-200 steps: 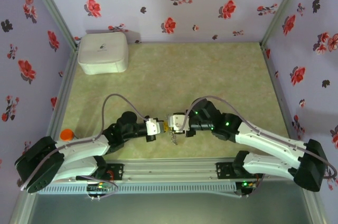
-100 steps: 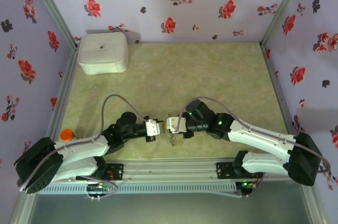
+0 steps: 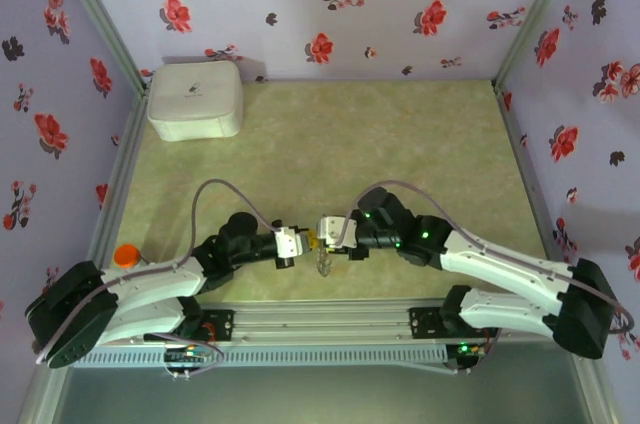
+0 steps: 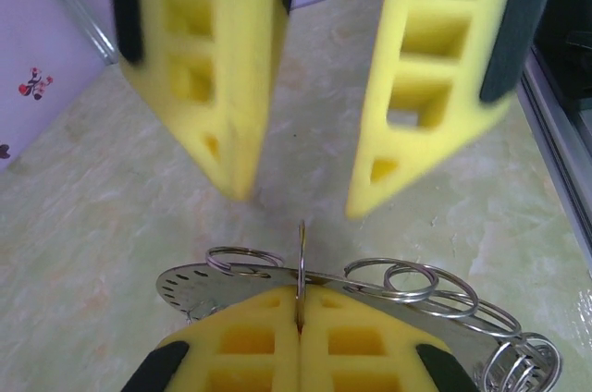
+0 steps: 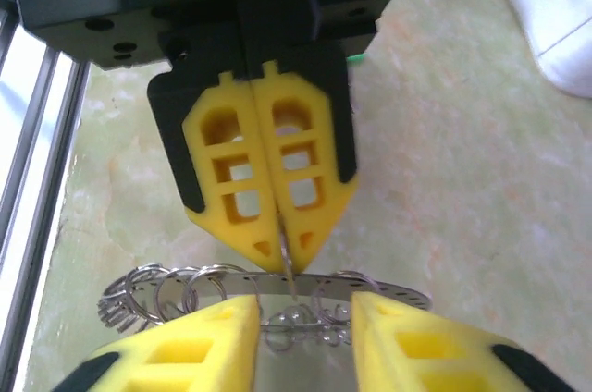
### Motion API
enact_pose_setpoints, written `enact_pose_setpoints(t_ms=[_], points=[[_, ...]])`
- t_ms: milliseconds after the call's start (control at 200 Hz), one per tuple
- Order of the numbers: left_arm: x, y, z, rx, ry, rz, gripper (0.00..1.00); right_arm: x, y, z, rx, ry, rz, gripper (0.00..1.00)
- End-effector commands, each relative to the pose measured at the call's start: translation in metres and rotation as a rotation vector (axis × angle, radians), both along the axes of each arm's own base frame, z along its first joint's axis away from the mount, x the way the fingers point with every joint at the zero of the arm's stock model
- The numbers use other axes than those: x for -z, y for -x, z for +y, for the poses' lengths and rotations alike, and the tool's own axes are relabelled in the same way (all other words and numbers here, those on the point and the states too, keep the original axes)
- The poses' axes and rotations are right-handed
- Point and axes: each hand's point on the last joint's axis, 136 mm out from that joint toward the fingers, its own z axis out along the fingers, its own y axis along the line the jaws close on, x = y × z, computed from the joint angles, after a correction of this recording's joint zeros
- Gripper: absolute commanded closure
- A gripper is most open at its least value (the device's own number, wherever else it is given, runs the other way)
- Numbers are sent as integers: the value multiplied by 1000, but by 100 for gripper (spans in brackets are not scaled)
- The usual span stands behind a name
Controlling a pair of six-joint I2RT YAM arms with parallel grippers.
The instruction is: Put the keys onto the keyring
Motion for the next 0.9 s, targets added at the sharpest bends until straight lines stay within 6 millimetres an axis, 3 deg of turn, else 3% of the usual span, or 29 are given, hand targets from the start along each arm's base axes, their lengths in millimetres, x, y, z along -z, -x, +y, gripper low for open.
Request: enact_pose_setpoints(t_ms=[0,70,120,225,300,400,550,660,895], points=[[-11,0,0,-7,33,-62,100,-19,-21,-12,387,-163,287,60],[-12,-2,2,-24,50,-80,100,-12,-33,-24,674,-251,516,57],[-12,-4,3,-36,55,-88,100,2,-29,-27,799,-272,684,55],[-14,-6,2,-49,71,-94,100,26,-14,-13,873,-306,969,52],[-15,-9,1,-55,82,-105,100,29,-11,-1,864,-377,1096,51],[-15,-9,-1,-52,81,-114,100,16,-22,0,844,-515,1165,49],[-8,-5,0,-32,34,-147,100,1,-46,-19,824,-697,1269,48],[-1,-1,-2,-21,-11,-203,100,5,-42,-18,786,-623,1227,48],[-4,4,-3,5,-8,-299,100,7,-41,7,672,-585,1298,48]])
